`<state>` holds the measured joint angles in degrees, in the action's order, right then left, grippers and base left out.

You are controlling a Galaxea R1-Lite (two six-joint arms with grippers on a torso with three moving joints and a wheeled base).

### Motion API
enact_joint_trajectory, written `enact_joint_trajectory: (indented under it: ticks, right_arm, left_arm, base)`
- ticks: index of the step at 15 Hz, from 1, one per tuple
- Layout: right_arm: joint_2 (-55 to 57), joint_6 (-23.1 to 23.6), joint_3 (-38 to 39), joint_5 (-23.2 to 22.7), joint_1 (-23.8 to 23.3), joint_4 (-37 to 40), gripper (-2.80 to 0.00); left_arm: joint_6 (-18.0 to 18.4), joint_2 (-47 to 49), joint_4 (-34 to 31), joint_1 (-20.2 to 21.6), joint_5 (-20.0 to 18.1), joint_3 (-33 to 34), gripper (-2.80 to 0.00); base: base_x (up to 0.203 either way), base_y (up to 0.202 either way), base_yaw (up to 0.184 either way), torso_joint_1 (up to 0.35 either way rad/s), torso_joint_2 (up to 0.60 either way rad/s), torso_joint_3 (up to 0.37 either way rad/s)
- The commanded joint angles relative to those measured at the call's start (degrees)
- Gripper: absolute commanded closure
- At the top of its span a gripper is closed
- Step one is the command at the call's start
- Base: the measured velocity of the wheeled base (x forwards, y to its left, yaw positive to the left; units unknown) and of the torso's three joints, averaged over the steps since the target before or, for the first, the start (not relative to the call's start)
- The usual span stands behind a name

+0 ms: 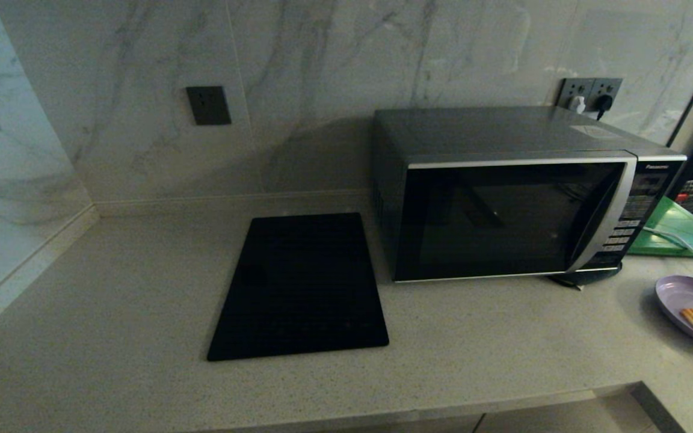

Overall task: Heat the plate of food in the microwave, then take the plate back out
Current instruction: Open the microwave oven

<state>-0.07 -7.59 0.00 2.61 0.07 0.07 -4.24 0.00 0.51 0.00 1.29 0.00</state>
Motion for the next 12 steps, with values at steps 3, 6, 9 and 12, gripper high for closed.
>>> enact_joint_trajectory:
  ticks: [3,6,9,12]
  right_arm:
    - [0.07,-0.05,0.09,0.03,0.01,0.01,0.00]
    - [0.07,-0.05,0.09,0.03,0.01,0.01,0.00]
    - [0.07,0.09,0.09,0.16,0.01,-0.01,0.00]
    - [0.07,0.72,-2.71,0.29,0.01,1.34,0.00]
  left_arm:
    - [-0.06,0.09,0.02,0.00,0.03,0.00,0.00]
    - [-0.06,0.09,0.02,0.00,0.03,0.00,0.00]
    - [-0.06,0.06,0.02,0.00,0.03,0.00,0.00]
    - [-0.06,0.00,0.02,0.00,0.03,0.00,0.00]
  base:
    - [0.000,0.000,0.000,0.000,0.00,0.000]
    - [0.000,0.000,0.000,0.000,0.00,0.000]
    - [0.000,0.000,0.000,0.000,0.00,0.000]
    - [0.000,0.000,0.000,0.000,0.00,0.000]
